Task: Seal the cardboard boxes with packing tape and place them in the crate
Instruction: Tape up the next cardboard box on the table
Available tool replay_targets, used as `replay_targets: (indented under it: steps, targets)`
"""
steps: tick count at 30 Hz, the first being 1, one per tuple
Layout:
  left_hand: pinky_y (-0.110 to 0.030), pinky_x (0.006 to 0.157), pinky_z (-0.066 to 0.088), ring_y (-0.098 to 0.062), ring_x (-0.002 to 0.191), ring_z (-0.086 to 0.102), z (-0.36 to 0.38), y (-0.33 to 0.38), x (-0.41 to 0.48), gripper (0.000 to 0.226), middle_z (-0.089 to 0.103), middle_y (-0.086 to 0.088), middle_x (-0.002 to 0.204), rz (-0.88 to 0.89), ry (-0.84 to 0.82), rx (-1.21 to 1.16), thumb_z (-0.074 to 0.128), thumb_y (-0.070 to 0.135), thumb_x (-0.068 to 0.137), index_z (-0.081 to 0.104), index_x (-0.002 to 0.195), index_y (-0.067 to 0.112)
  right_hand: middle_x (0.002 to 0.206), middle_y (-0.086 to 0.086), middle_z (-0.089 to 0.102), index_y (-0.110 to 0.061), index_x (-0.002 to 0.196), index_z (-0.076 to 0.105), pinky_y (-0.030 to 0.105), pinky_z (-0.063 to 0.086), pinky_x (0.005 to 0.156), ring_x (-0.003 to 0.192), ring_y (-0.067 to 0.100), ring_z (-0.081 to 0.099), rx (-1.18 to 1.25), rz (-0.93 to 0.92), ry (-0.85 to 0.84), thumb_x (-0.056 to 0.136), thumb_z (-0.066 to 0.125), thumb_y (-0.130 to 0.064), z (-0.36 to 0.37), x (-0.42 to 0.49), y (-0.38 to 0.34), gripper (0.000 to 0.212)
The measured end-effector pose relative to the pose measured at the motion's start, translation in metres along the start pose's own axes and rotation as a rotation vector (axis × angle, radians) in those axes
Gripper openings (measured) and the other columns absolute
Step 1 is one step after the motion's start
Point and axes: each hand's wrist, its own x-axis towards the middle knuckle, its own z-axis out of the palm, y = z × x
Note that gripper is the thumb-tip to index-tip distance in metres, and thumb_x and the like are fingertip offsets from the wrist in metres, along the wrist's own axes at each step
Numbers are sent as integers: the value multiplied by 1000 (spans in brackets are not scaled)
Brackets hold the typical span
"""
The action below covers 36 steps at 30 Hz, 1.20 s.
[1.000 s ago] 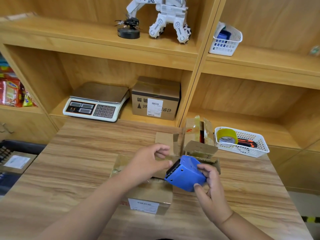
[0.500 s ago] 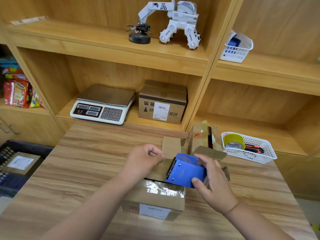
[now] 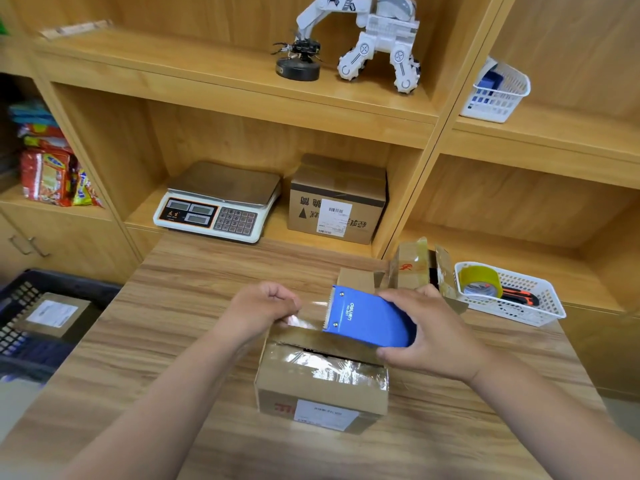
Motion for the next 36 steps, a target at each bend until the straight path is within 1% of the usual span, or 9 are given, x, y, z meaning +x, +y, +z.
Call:
replay_targets:
  steps: [3, 6, 8, 12, 15, 18, 24, 30, 36]
  targets:
    - [-18, 50, 49, -11, 50, 60, -27, -11, 4, 8, 66, -9, 60, -74, -10, -7, 70, 3, 81, 70, 74, 5, 103, -32, 50, -48, 111, 49, 13, 31, 76, 97, -5, 37, -5, 32, -68, 60, 64, -61, -5, -3, 6, 55]
    - [-18, 45, 47, -10, 44, 55, -51, -19, 7, 20, 60, -8, 53, -126, -28, 5, 64, -1, 85, 69, 66, 6, 95, -25, 55, -48, 107, 50, 29, 45, 81, 94, 5, 44, -30, 96, -140, 59, 62, -64, -7, -6, 10, 52]
    - [-16, 44, 47, -8, 42, 53, -59, -24, 8, 24, 57, -5, 50, -165, -49, 4, 60, -3, 87, 67, 65, 5, 93, -24, 56, -48, 104, 50, 33, 47, 81, 92, 7, 45, -38, 106, -180, 60, 61, -64, -6, -6, 9, 49]
    - [-15, 41, 46, -6, 40, 51, -60, -38, 8, 21, 57, -3, 49, -232, -49, -19, 60, -4, 88, 65, 69, 3, 91, -27, 56, -46, 109, 49, 23, 44, 75, 88, 3, 39, -140, 90, -210, 58, 57, -69, 4, 1, 2, 56]
    - [-16, 41, 47, -6, 40, 53, -61, -51, 8, 10, 60, -2, 50, -273, 35, -70, 65, -3, 85, 64, 76, 2, 90, -23, 57, -40, 108, 51, 16, 37, 67, 84, 2, 38, -195, 87, -223, 57, 56, -70, 12, 6, -2, 59]
    - [-16, 40, 47, -5, 40, 54, -61, -60, 7, 7, 61, -2, 50, -297, 79, -113, 67, -2, 83, 64, 78, 2, 93, -21, 59, -38, 110, 52, 14, 28, 60, 83, 5, 39, -239, 78, -239, 57, 53, -70, 18, 8, -6, 62]
    - [-15, 39, 45, -4, 37, 51, -61, -69, 9, 12, 58, -2, 47, -285, 122, -154, 65, -2, 84, 64, 75, 5, 98, -22, 58, -40, 116, 51, 11, 25, 61, 86, 9, 41, -261, 83, -286, 57, 49, -72, 23, 15, -14, 67]
    - [-16, 42, 46, -6, 41, 53, -67, -78, 12, 11, 60, -4, 51, -279, 135, -148, 66, 0, 84, 66, 75, 5, 105, -21, 58, -41, 121, 47, 15, 34, 68, 87, 8, 38, -264, 102, -316, 57, 49, -74, 28, 18, -15, 72]
    - [-16, 43, 46, -7, 42, 52, -65, -85, 13, 12, 60, -4, 52, -287, 152, -147, 66, 0, 84, 65, 73, 5, 105, -20, 58, -41, 121, 47, 17, 36, 69, 88, 7, 38, -273, 105, -320, 57, 47, -76, 31, 19, -15, 73]
